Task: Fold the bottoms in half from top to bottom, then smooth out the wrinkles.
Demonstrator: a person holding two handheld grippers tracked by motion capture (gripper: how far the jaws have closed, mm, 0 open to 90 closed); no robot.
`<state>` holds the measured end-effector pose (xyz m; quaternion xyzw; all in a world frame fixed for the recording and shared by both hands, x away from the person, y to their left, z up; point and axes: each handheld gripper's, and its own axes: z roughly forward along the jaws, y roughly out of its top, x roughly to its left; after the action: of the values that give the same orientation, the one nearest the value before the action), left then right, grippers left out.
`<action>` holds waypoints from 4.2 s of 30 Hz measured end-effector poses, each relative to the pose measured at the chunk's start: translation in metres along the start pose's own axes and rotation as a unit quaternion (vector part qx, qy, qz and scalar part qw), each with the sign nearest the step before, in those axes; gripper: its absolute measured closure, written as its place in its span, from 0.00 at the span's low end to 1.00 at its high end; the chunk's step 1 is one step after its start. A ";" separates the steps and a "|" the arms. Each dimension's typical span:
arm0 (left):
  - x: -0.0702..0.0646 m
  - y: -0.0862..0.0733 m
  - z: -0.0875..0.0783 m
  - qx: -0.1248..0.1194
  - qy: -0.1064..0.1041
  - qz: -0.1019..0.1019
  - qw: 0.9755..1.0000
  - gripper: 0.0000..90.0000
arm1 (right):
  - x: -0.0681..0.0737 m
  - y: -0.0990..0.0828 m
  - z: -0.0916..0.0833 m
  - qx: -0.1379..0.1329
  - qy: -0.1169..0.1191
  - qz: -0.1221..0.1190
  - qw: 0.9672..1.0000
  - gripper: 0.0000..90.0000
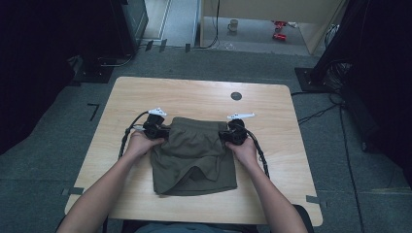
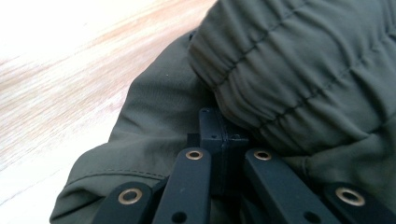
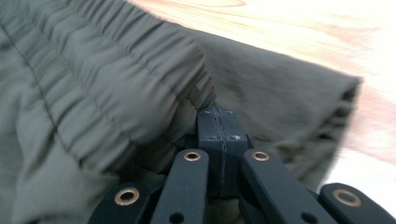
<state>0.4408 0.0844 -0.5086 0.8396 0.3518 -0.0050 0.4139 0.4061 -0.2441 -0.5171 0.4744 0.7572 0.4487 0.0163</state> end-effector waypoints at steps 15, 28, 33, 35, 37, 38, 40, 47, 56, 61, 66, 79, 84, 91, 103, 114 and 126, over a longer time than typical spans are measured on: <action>-0.047 -0.006 -0.052 -0.032 -0.060 0.131 0.989 0.94 | 0.045 -0.005 -0.053 -0.010 -0.007 -0.103 0.995 0.92; -0.072 -0.030 -0.058 -0.007 -0.063 0.128 0.990 0.90 | 0.039 -0.022 -0.071 -0.010 -0.025 -0.095 0.995 0.86; -0.081 -0.037 -0.062 -0.004 -0.071 0.128 0.989 0.88 | 0.043 -0.029 -0.068 -0.002 -0.025 -0.105 0.994 0.82; -0.086 -0.040 -0.061 0.002 -0.075 0.127 0.989 0.88 | 0.046 -0.030 -0.067 -0.002 -0.020 -0.107 0.994 0.79; -0.090 -0.043 -0.061 0.006 -0.078 0.131 0.988 0.86 | 0.051 -0.031 -0.064 0.003 -0.010 -0.113 0.994 0.78; -0.093 -0.045 -0.061 0.004 -0.079 0.129 0.989 0.86 | 0.051 -0.031 -0.064 0.003 -0.010 -0.113 0.994 0.78; -0.096 -0.047 -0.062 0.003 -0.079 0.129 0.989 0.82 | 0.056 -0.032 -0.062 0.008 -0.005 -0.117 0.993 0.77; -0.098 -0.057 -0.065 0.002 -0.066 0.095 0.993 0.67 | 0.071 -0.048 -0.055 0.024 -0.006 -0.132 0.991 0.63; -0.109 -0.059 -0.074 -0.011 -0.049 0.083 0.995 0.55 | 0.087 -0.054 -0.065 0.003 -0.007 -0.141 0.990 0.56; -0.121 -0.056 -0.075 -0.011 -0.034 0.073 0.997 0.64 | 0.103 -0.055 -0.068 -0.009 -0.006 -0.140 0.990 0.60; -0.130 -0.056 -0.075 -0.009 -0.026 0.084 0.996 0.73 | 0.111 -0.057 -0.068 -0.006 -0.004 -0.144 0.990 0.67; -0.146 -0.070 -0.061 0.025 -0.038 0.095 0.994 0.87 | 0.128 -0.079 -0.056 0.019 -0.009 -0.162 0.987 0.79; -0.144 -0.072 -0.052 0.037 -0.024 0.101 0.994 0.88 | 0.125 -0.084 -0.048 0.033 -0.020 -0.174 0.984 0.81; -0.137 -0.066 -0.045 0.026 -0.003 0.095 0.995 0.88 | 0.119 -0.081 -0.034 0.040 -0.038 -0.181 0.982 0.83; -0.113 -0.042 -0.028 0.007 0.046 0.087 0.995 0.87 | 0.094 -0.059 -0.017 0.018 -0.062 -0.164 0.984 0.83; -0.098 -0.029 -0.021 -0.006 0.064 0.058 0.996 0.84 | 0.079 -0.043 -0.003 -0.002 -0.083 -0.135 0.987 0.83; -0.089 -0.018 -0.063 -0.044 0.081 0.051 0.994 0.77 | 0.097 -0.043 -0.047 -0.027 -0.077 -0.143 0.986 0.76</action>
<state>0.3449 0.0830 -0.4531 0.8350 0.3404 0.1001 0.4206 0.3014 -0.2104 -0.4803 0.3934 0.8013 0.4244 0.1517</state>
